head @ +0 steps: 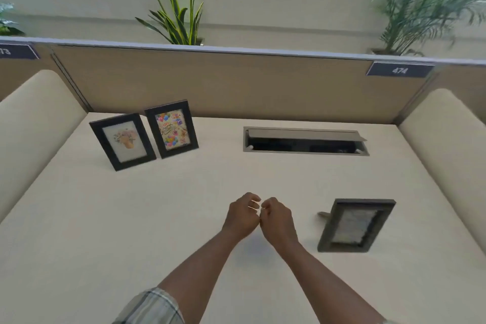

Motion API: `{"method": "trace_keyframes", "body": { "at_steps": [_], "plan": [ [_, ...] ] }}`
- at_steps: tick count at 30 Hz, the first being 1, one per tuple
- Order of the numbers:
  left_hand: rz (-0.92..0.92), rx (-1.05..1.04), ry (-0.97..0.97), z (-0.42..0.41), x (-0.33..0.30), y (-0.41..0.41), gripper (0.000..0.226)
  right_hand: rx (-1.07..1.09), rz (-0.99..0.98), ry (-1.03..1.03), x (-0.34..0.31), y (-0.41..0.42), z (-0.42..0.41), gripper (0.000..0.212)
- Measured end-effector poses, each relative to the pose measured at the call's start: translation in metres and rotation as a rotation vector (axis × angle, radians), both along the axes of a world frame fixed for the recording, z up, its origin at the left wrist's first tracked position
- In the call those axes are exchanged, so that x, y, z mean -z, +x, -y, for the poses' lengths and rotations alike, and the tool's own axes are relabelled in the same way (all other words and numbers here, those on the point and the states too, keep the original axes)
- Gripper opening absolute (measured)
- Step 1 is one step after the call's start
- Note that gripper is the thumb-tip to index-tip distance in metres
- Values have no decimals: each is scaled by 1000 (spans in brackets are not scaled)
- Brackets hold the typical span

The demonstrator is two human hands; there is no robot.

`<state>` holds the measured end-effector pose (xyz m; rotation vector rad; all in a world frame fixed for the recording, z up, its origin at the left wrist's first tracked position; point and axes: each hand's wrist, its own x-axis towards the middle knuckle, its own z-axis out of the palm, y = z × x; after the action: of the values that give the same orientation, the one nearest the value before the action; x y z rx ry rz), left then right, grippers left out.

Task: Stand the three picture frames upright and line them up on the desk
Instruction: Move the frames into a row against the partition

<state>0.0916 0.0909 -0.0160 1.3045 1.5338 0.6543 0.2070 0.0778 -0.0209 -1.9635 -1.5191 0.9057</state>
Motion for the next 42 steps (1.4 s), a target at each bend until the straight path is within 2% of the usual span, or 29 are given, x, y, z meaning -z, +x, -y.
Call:
{"method": "trace_keyframes", "body": {
  "at_steps": [5,9,12,14,17,19,22,28,36,42],
  "plan": [
    [49,173,-40,29,7,78,53,35,110,-18,18,85,79,17],
    [120,236,-47,35,3,141,71,205,212,-57,25,162,111,17],
    [170,219,-61,29,4,168,58,323,238,-72,23,206,110,17],
    [190,179,-79,25,6,180,47,359,246,-96,20,226,103,29],
    [185,128,-81,22,9,190,28,334,186,-61,16,245,91,47],
    [193,105,-84,21,8,193,21,265,127,-18,13,250,81,45],
    [217,92,-96,19,6,191,31,205,69,27,8,249,67,34],
    [257,44,-89,-1,-4,146,42,122,10,99,-12,207,26,31],
    [233,-110,-50,-53,-30,31,41,-114,57,105,-38,100,-62,26],
    [120,-302,71,-98,-33,-42,26,-138,50,161,-64,26,-147,26]
  ]
}}
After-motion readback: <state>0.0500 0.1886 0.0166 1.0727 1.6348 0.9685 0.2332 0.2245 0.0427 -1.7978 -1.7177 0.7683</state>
